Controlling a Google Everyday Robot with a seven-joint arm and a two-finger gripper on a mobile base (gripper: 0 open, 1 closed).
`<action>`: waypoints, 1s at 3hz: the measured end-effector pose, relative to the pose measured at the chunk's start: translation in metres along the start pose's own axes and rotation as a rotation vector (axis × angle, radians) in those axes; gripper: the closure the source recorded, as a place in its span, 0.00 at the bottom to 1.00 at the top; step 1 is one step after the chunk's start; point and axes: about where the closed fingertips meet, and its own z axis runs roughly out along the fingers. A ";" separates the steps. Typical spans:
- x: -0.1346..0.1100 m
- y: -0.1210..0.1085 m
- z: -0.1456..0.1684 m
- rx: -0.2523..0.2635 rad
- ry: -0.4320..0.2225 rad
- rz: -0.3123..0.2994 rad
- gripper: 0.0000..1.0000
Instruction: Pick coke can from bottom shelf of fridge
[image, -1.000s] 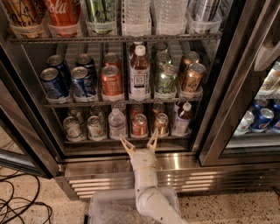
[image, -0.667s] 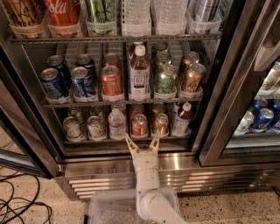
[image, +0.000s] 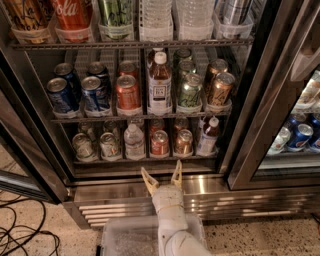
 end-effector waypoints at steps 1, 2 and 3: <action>0.006 0.003 0.003 0.002 -0.005 0.004 0.22; 0.015 0.003 0.019 0.008 -0.033 -0.007 0.24; 0.021 0.008 0.035 -0.010 -0.055 -0.008 0.25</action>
Offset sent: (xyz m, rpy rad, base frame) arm 0.0414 0.0036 -0.0219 -0.0166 -0.0762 -0.0149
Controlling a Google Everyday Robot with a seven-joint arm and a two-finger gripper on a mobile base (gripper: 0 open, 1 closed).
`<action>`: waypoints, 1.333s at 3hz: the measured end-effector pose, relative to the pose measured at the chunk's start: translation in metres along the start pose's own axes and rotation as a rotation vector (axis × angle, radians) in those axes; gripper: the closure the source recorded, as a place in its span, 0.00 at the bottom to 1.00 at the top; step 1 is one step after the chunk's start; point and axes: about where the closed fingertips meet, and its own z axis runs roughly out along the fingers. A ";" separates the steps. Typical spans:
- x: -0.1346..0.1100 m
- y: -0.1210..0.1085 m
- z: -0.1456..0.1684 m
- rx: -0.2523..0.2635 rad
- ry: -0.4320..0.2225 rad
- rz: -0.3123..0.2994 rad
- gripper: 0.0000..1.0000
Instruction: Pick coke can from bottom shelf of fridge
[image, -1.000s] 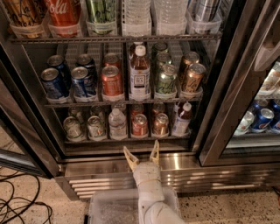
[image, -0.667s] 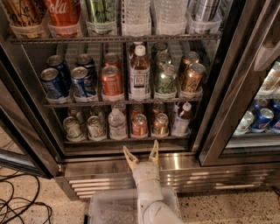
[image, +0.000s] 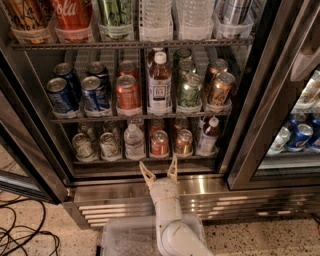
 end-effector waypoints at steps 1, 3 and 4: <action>0.008 0.008 0.011 -0.025 -0.011 -0.001 0.25; 0.009 0.014 0.038 -0.029 -0.055 0.020 0.27; 0.006 0.010 0.053 -0.010 -0.081 0.021 0.29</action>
Offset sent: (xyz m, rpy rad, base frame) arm 0.0350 0.0203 -0.0120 0.0278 -0.0450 0.0402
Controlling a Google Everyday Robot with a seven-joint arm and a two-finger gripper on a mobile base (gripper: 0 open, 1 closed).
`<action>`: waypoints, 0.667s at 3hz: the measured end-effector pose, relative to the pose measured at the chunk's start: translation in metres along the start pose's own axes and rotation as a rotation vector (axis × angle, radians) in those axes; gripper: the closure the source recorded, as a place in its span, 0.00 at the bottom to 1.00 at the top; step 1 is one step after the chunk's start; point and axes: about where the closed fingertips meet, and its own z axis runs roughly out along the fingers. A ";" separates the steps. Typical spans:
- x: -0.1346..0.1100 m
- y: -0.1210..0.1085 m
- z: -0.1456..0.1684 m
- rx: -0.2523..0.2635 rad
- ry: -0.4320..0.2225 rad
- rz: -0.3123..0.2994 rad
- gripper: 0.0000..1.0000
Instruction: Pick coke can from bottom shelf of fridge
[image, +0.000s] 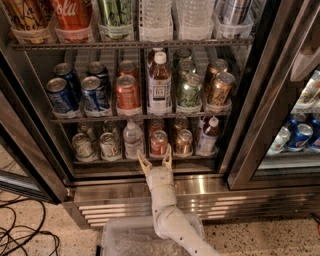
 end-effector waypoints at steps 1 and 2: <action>-0.014 -0.027 -0.001 0.072 -0.027 0.000 0.29; -0.013 -0.025 0.002 0.058 -0.024 0.009 0.29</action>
Offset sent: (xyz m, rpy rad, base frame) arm -0.0086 -0.0404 0.0210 0.0314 -0.0333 -0.0973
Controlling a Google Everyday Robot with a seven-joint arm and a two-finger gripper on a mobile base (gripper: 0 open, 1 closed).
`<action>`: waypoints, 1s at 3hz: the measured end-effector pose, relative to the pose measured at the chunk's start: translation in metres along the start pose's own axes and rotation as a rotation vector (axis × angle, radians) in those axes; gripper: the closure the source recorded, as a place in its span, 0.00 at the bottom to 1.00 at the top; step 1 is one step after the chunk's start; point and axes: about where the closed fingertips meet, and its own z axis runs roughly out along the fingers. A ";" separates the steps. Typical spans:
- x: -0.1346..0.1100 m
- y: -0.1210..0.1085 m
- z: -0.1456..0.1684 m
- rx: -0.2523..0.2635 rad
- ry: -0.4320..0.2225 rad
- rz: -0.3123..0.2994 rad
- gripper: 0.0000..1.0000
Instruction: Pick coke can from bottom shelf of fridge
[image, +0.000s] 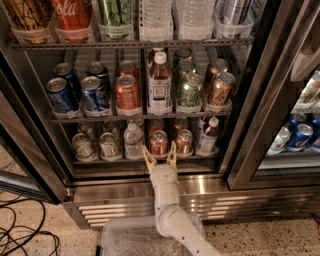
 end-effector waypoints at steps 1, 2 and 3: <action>0.011 0.013 0.006 -0.031 0.015 0.016 0.30; 0.014 0.015 0.016 -0.035 0.008 0.013 0.30; 0.015 0.016 0.027 -0.036 -0.004 0.007 0.31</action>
Offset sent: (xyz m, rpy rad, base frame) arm 0.0152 0.0174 -0.0152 0.0077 0.0185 0.0391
